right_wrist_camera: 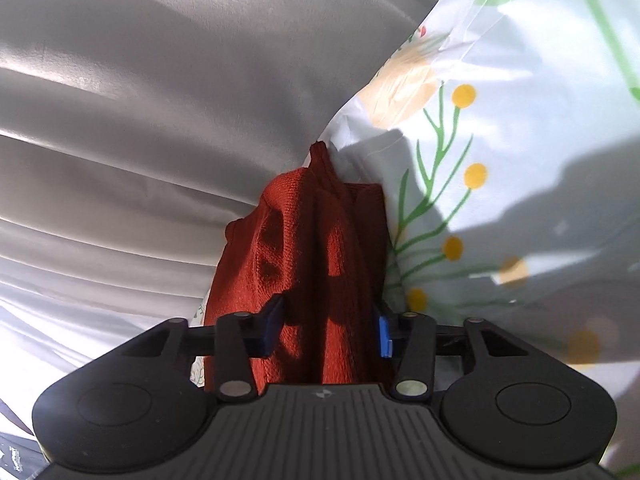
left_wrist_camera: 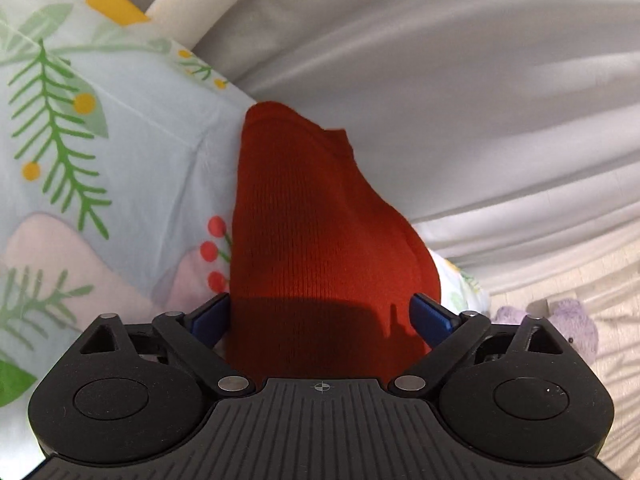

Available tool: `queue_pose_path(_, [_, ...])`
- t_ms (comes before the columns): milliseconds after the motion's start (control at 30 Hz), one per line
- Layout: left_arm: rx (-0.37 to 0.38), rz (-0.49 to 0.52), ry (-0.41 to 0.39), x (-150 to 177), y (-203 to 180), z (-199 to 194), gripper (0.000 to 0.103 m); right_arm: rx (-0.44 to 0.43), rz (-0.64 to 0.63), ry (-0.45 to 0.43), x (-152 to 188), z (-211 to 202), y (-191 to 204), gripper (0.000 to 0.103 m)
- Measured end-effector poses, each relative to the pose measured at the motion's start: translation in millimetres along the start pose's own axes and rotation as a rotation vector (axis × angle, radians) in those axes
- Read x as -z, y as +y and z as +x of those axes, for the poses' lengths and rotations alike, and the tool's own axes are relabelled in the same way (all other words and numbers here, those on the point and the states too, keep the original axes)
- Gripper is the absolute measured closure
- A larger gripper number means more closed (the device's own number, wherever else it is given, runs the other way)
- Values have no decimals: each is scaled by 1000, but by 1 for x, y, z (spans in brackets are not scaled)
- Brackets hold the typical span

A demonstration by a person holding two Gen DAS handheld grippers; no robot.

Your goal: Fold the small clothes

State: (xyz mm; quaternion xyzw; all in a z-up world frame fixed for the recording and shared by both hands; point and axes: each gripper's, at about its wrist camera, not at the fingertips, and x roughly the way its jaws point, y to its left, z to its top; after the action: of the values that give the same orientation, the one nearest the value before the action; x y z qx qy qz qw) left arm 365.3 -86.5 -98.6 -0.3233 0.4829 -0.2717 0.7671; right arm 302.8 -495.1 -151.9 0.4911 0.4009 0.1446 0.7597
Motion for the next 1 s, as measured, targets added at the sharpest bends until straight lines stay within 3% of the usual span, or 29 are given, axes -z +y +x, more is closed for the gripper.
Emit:
queue_pose_path(67, [-15, 19, 13, -3, -3, 4, 14, -6, -25, 4, 0, 1, 6, 74])
queue_pose_path(300, [-72, 60, 22, -5, -7, 8, 34, -12, -59, 36, -2, 8, 11, 68])
queue_pose_path(533, [-117, 96, 18, -4, -13, 3, 49, 68, -158, 3, 8, 13, 37, 74])
queue_pose_path(700, [-91, 140, -6, -2, -20, 3, 51, 74, -173, 0, 11, 11, 41, 75])
queue_pose_path(900, [-93, 110, -10, 0, -14, 15, 42, 69, -133, 0, 14, 23, 33, 73])
queue_pose_path(1000, [-101, 108, -20, 2, -18, 9, 51, 85, -138, -11, 15, 23, 38, 73])
